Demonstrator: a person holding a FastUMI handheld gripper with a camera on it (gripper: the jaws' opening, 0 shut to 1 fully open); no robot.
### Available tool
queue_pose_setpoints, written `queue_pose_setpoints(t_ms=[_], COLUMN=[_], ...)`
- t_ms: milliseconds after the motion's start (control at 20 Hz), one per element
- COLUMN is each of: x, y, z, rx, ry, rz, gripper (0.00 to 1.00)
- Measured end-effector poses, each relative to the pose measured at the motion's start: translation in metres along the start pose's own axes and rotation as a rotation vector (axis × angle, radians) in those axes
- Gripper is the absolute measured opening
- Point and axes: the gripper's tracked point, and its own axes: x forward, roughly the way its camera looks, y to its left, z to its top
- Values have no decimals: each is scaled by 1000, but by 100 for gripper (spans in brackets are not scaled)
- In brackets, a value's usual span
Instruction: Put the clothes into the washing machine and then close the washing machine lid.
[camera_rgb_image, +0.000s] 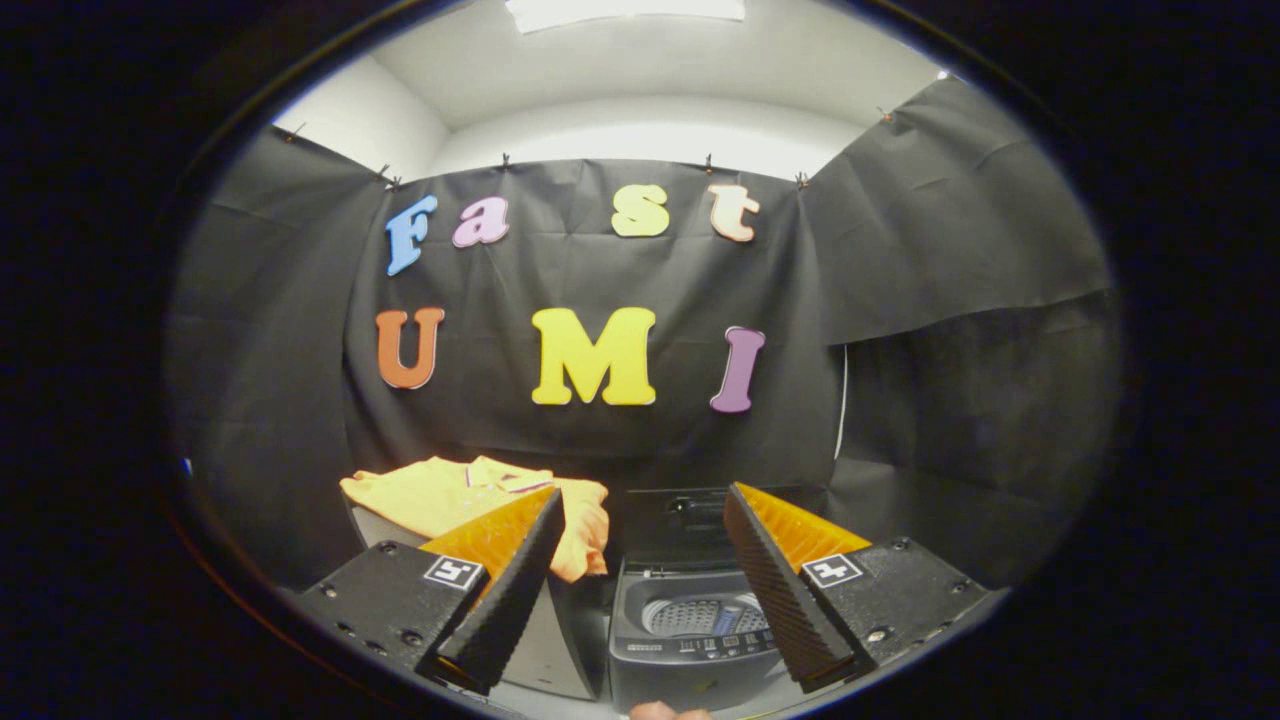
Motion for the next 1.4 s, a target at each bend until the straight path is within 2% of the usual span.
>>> queue_pose_setpoints(t_ms=[150, 800, 1400], x=[2, 12, 47], y=[0, 18, 112], z=[-13, -10, 5], rx=[23, 36, -7], ry=[32, 31, 21], rz=[-2, -68, 3], gripper=[100, 100, 100])
